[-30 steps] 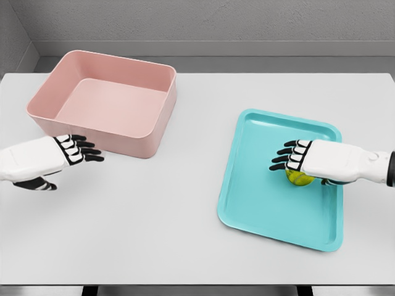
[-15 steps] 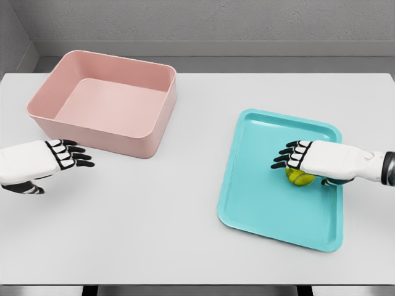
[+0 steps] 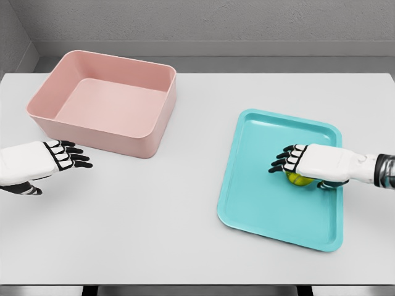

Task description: Put the tennis from the blue tray into the pink basket with both arms

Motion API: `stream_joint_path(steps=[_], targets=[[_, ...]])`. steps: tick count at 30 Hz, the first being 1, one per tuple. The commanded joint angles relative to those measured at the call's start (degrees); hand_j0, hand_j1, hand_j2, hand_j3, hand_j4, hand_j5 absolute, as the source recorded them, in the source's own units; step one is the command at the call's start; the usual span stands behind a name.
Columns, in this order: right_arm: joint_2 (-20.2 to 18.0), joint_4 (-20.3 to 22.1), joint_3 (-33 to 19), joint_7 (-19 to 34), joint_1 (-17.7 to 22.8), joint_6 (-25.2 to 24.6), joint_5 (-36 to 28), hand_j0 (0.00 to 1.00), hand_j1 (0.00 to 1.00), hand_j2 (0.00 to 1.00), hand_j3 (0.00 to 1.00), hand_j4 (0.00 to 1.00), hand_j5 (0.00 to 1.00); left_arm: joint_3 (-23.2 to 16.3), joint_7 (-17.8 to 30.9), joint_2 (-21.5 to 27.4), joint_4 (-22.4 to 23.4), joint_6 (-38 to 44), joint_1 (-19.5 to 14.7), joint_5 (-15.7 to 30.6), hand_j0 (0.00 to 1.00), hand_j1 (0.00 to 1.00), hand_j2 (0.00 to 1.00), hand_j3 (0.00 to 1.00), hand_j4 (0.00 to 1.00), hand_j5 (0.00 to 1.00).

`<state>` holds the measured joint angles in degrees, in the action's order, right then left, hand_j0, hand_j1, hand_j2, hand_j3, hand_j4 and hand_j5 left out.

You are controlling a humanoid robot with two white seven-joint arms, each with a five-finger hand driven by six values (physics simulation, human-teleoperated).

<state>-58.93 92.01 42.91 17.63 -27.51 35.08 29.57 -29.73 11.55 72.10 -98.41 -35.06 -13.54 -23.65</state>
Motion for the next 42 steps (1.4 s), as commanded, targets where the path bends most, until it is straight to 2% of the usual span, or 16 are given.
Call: stream_joint_path(steps=[1, 7, 10, 13, 15, 17, 19, 42], targets=[[0.0, 0.0, 0.0, 0.4, 0.0, -0.1, -0.1, 0.90, 0.90, 0.90, 0.90, 0.90, 0.90, 0.0, 0.0, 0.1, 0.1, 0.1, 0.0, 0.4, 1.00, 1.00, 1.00, 1.00, 1.00, 1.00], [0.0, 0.0, 0.0, 0.5, 0.0, -0.1, 0.5, 0.86, 0.86, 0.86, 0.86, 0.86, 0.86, 0.0, 0.0, 0.1, 0.1, 0.1, 0.0, 0.4, 1.00, 1.00, 1.00, 1.00, 1.00, 1.00], [0.1, 0.0, 0.0, 1.2, 0.0, -0.1, 0.6, 0.78, 0.78, 0.78, 0.78, 0.78, 0.78, -0.1, 0.0, 0.2, 0.1, 0.1, 0.0, 0.6, 1.00, 1.00, 1.00, 1.00, 1.00, 1.00], [0.3, 0.0, 0.0, 1.3, 0.0, -0.1, 0.6, 0.76, 0.76, 0.76, 0.76, 0.76, 0.76, -0.7, 0.0, 1.1, 0.2, 0.1, -0.1, 0.2, 1.00, 1.00, 1.00, 1.00, 1.00, 1.00], [0.3, 0.0, 0.0, 1.3, 0.1, -0.1, 0.7, 0.75, 0.75, 0.75, 0.75, 0.75, 0.75, -0.6, 3.6, 1.2, 0.1, 0.1, -0.2, 0.1, 1.00, 1.00, 1.00, 1.00, 1.00, 1.00], [0.3, 0.0, 0.0, 1.3, 0.1, -0.1, 0.7, 0.75, 0.75, 0.75, 0.75, 0.75, 0.75, -0.7, 4.6, 1.2, 0.1, 0.1, -0.3, 0.0, 1.00, 1.00, 1.00, 1.00, 1.00, 1.00], [0.2, 0.0, -0.1, 1.3, 0.0, -0.1, 0.7, 0.70, 0.70, 0.70, 0.70, 0.70, 0.70, -0.6, 6.1, 1.3, 0.1, 0.1, -0.4, -0.3, 1.00, 1.00, 1.00, 1.00, 1.00, 1.00], [0.3, 0.4, -1.0, 1.3, -1.1, -0.1, 0.7, 0.49, 0.49, 0.49, 0.49, 0.49, 0.49, -0.2, 6.0, 1.1, 0.9, 0.1, -0.8, 0.7, 1.00, 1.00, 1.00, 1.00, 1.00, 1.00]])
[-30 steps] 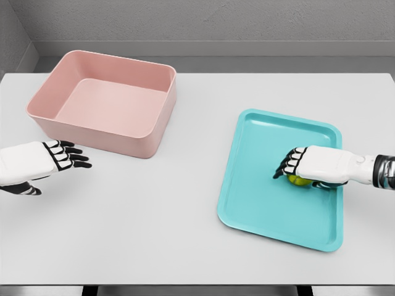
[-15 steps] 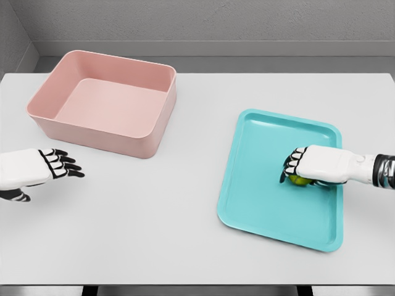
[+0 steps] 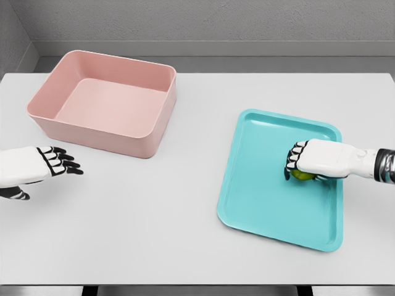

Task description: Put the tennis from the blue tray into the pink basket with both arms

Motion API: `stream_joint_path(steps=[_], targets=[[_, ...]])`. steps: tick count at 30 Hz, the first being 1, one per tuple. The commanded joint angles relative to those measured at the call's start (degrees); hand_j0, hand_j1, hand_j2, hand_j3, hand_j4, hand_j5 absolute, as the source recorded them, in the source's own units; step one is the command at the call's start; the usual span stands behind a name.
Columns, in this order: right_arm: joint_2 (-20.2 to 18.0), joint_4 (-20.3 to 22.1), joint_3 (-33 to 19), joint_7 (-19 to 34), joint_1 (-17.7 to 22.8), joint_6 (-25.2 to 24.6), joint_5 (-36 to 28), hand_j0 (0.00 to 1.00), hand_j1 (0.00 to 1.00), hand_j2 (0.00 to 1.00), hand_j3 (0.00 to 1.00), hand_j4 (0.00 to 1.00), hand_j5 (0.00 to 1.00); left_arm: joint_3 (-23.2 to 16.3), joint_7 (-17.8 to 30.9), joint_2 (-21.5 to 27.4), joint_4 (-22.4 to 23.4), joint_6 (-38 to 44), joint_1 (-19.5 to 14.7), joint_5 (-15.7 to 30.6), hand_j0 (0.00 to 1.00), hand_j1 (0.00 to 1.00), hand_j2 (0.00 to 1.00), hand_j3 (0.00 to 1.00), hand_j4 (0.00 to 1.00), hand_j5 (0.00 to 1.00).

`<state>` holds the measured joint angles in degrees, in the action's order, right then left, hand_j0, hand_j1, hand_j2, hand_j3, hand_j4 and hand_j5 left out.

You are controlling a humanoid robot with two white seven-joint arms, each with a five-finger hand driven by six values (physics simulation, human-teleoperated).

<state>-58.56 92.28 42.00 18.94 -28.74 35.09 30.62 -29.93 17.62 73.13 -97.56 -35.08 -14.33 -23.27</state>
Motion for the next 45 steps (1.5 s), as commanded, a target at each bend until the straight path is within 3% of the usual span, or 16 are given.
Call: stream_joint_path(steps=[1, 4, 16, 22, 25, 42, 45], targets=[[-0.1, 0.2, -0.4, 0.0, 0.0, -0.1, -0.6, 0.49, 0.49, 0.49, 0.49, 0.49, 0.49, 0.0, 0.0, 0.1, 0.0, 0.1, 0.0, 0.3, 1.00, 1.00, 1.00, 1.00, 1.00, 1.00], [-0.1, 0.3, -2.1, 0.0, 0.1, -0.1, -0.6, 0.42, 0.42, 0.42, 0.42, 0.42, 0.42, 0.0, 0.0, 0.1, -0.1, 0.1, 0.0, 0.4, 1.00, 1.00, 1.00, 1.00, 1.00, 1.00], [-0.6, 7.7, -4.6, 0.0, 0.0, -0.1, -0.8, 0.39, 0.39, 0.39, 0.39, 0.39, 0.39, 0.1, -0.4, -0.4, -0.2, 0.1, -0.2, 0.4, 1.00, 1.00, 1.00, 1.00, 1.00, 1.00], [0.3, 9.0, -4.6, 0.0, -1.9, -0.1, -1.1, 0.38, 0.38, 0.38, 0.38, 0.38, 0.38, 0.3, -0.4, -0.4, -0.1, 0.1, -0.2, 0.9, 1.00, 1.00, 1.00, 1.00, 1.00, 1.00], [3.5, 9.0, -4.4, 1.1, -3.0, -0.1, -1.1, 0.38, 0.38, 0.38, 0.38, 0.38, 0.38, 0.3, -0.4, -0.4, -0.1, 0.1, -0.2, 0.9, 1.00, 1.00, 1.00, 1.00, 1.00, 1.00], [13.7, 9.1, -2.6, 2.7, -6.0, -0.1, -1.0, 0.36, 0.36, 0.36, 0.36, 0.36, 0.36, 0.2, -0.3, -0.7, 0.0, 0.1, -0.3, 0.9, 1.00, 1.00, 1.00, 1.00, 1.00, 1.00], [15.7, 9.0, -1.4, 5.1, -6.9, -0.1, -1.0, 0.35, 0.35, 0.35, 0.35, 0.35, 0.35, 0.2, -0.4, -0.7, 0.0, 0.1, -0.2, 0.9, 1.00, 1.00, 1.00, 1.00, 1.00, 1.00]])
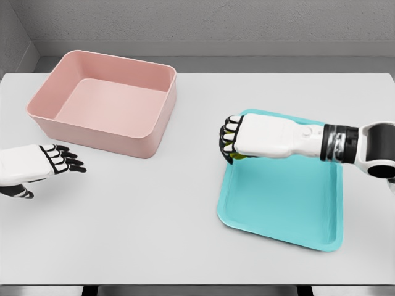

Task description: Put the tennis from the blue tray into the pink basket with both arms

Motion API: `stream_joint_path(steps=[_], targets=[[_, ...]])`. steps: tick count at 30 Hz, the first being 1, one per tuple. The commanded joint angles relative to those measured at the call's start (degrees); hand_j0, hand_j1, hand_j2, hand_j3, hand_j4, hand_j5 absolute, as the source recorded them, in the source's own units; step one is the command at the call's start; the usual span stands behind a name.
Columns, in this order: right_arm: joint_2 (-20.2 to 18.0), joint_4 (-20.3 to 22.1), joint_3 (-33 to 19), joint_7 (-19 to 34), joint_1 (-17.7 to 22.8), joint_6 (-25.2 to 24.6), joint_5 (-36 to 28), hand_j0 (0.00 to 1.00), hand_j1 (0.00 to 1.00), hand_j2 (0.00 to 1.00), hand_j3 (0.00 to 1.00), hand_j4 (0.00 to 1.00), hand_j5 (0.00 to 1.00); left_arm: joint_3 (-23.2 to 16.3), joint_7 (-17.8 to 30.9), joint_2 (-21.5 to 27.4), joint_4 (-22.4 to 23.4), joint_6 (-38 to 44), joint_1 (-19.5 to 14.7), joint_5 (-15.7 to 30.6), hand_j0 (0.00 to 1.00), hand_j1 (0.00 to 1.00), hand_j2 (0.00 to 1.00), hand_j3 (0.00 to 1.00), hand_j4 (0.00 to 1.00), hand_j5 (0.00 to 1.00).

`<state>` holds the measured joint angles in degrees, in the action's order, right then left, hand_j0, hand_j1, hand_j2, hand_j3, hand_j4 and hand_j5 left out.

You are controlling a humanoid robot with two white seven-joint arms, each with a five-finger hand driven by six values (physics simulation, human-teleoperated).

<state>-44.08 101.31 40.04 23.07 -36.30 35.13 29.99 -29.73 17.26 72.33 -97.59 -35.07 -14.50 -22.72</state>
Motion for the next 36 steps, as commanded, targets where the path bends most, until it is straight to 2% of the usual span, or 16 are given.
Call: stream_joint_path(steps=[1, 10, 23, 34, 36], targets=[[1.1, -0.1, 1.9, 0.8, -0.3, -0.1, -0.4, 0.35, 0.35, 0.35, 0.35, 0.35, 0.35, 0.0, 0.0, 0.1, 0.0, 0.1, -0.1, 0.3, 1.00, 1.00, 1.00, 1.00, 1.00, 1.00], [1.6, -0.1, 10.2, 0.7, -6.0, -0.1, -0.4, 0.35, 0.35, 0.35, 0.35, 0.35, 0.35, 0.0, 0.0, 0.1, 0.2, 0.1, 0.0, 0.3, 1.00, 1.00, 1.00, 1.00, 1.00, 1.00], [14.1, 0.0, 16.3, 1.4, -7.2, -0.1, -0.4, 0.33, 0.33, 0.33, 0.33, 0.33, 0.33, 0.0, 0.1, 0.2, 0.1, 0.1, 0.0, 0.4, 1.00, 1.00, 1.00, 1.00, 1.00, 1.00], [19.1, -0.7, 16.6, 2.2, -7.4, -0.1, 1.7, 0.32, 0.32, 0.32, 0.32, 0.32, 0.32, 0.1, 0.0, 0.4, 0.2, 0.1, -0.1, 0.4, 1.00, 1.00, 1.00, 1.00, 1.00, 1.00], [20.4, -2.6, 16.6, 2.2, -8.0, -0.1, 1.7, 0.32, 0.32, 0.32, 0.32, 0.32, 0.32, 0.1, 0.0, 0.4, 0.2, 0.1, -0.1, 0.4, 1.00, 1.00, 1.00, 1.00, 1.00, 1.00]])
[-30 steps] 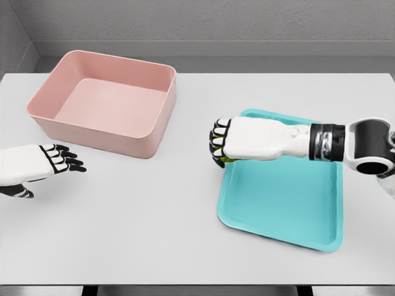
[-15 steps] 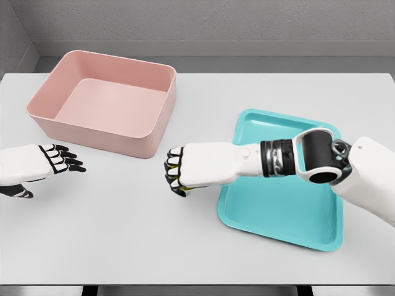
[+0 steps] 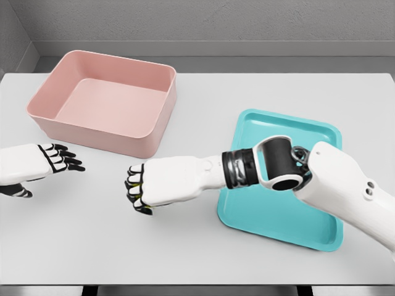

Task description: Put the tennis from the blue tray into the pink basket with both arms

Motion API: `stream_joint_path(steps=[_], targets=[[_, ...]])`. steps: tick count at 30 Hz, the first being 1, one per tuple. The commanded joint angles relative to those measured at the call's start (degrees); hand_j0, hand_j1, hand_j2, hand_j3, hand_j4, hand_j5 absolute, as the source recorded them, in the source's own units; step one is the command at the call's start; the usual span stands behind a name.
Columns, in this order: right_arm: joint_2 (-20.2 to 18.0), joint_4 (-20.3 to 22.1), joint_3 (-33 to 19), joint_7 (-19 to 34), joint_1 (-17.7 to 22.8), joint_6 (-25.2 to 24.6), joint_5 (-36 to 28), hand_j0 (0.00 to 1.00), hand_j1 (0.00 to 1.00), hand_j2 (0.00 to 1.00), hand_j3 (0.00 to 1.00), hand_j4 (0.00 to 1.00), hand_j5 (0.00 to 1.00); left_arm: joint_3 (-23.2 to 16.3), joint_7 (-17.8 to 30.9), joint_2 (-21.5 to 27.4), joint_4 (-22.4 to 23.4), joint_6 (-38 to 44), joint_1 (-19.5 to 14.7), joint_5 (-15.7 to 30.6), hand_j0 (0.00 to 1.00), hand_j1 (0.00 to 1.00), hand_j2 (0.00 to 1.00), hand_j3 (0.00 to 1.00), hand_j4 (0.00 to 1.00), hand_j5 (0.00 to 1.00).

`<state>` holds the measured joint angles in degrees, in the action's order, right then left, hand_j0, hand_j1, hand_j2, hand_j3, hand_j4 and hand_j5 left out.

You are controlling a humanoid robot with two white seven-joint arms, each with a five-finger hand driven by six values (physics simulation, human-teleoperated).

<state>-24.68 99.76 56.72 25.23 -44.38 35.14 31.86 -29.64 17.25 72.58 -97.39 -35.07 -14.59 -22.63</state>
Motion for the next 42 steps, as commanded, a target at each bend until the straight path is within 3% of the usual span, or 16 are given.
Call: stream_joint_path(steps=[1, 10, 14, 27, 33, 38, 42], targets=[[2.2, -2.4, 0.0, 0.0, 0.0, -0.1, -0.1, 0.32, 0.32, 0.32, 0.32, 0.32, 0.32, 0.0, 0.0, 0.1, 0.0, 0.1, 0.0, 0.3, 1.00, 1.00, 1.00, 1.00, 1.00, 1.00], [11.3, -15.1, 1.2, 1.0, 0.0, -0.1, 2.3, 0.32, 0.32, 0.32, 0.32, 0.32, 0.32, 0.0, 0.0, 0.0, 0.3, 0.1, 0.0, 0.2, 1.00, 1.00, 1.00, 1.00, 1.00, 1.00], [13.3, -17.8, 2.2, 0.9, 0.0, -0.1, 2.6, 0.32, 0.32, 0.32, 0.32, 0.32, 0.32, 0.0, 0.1, 0.0, 0.3, 0.1, 0.0, 0.2, 1.00, 1.00, 1.00, 1.00, 1.00, 1.00], [14.3, -19.3, 3.0, 1.0, 0.4, -0.1, 3.2, 0.33, 0.33, 0.33, 0.33, 0.33, 0.33, 0.0, 0.1, 0.0, 0.3, 0.1, 0.0, 0.3, 1.00, 1.00, 1.00, 1.00, 1.00, 1.00], [14.3, -19.3, 3.0, 1.4, 0.7, -0.1, 3.4, 0.72, 0.72, 0.72, 0.72, 0.72, 0.72, 0.0, 0.0, 0.0, 0.3, 0.1, 0.0, 0.3, 1.00, 1.00, 1.00, 1.00, 1.00, 1.00], [14.3, -19.0, 3.0, 1.4, 0.8, -0.1, 4.7, 0.89, 0.89, 0.89, 0.89, 0.89, 0.89, 0.0, 0.0, 0.0, 0.3, 0.1, 0.0, 0.2, 1.00, 1.00, 1.00, 1.00, 1.00, 1.00], [14.3, -18.9, 3.0, 1.4, 0.8, -0.1, 5.0, 0.96, 0.96, 0.96, 0.96, 0.96, 0.96, 0.0, 0.0, 0.1, 0.3, 0.1, 0.0, 0.3, 1.00, 1.00, 1.00, 1.00, 1.00, 1.00]])
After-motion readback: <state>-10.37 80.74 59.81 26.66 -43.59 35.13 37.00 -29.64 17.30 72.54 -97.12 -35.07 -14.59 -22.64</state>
